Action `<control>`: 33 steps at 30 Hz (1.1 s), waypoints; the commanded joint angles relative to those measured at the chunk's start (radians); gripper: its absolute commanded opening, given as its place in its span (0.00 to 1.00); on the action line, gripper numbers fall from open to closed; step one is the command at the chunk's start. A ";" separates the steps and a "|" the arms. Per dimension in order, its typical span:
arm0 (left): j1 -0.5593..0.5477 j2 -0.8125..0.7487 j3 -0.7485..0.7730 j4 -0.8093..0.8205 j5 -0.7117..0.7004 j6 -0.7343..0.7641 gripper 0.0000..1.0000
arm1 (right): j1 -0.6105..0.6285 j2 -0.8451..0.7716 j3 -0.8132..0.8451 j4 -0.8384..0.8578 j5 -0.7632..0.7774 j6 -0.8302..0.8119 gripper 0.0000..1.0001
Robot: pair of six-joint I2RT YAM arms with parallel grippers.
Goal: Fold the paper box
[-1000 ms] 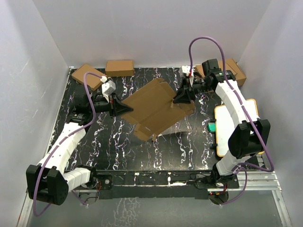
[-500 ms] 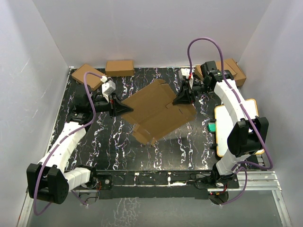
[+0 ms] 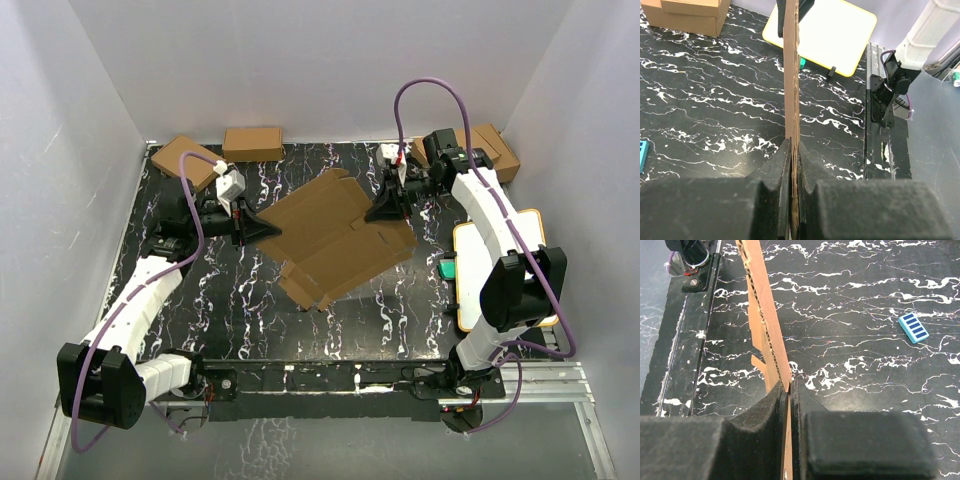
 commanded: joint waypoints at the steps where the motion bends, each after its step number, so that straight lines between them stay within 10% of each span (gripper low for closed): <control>1: -0.007 -0.005 0.039 -0.027 -0.001 0.048 0.00 | 0.014 -0.018 -0.011 0.154 -0.035 0.102 0.08; 3: -0.007 -0.007 0.039 -0.044 -0.007 0.062 0.00 | 0.013 -0.029 -0.034 0.199 -0.018 0.163 0.09; 9: 0.007 -0.034 0.026 -0.205 -0.080 0.172 0.00 | -0.094 -0.083 -0.062 0.224 -0.047 0.253 0.69; 12: 0.014 -0.071 -0.028 -0.177 -0.106 0.151 0.00 | -0.197 -0.156 -0.137 0.307 -0.064 0.320 0.77; 20: 0.025 -0.111 -0.075 -0.159 -0.214 0.124 0.00 | -0.329 -0.292 -0.544 0.848 0.141 0.749 0.78; 27: 0.028 -0.121 -0.098 -0.150 -0.275 0.123 0.00 | -0.343 -0.254 -0.687 0.991 0.319 0.887 0.34; 33: 0.034 -0.149 -0.129 -0.120 -0.310 0.113 0.00 | -0.337 -0.167 -0.711 1.001 0.272 0.908 0.22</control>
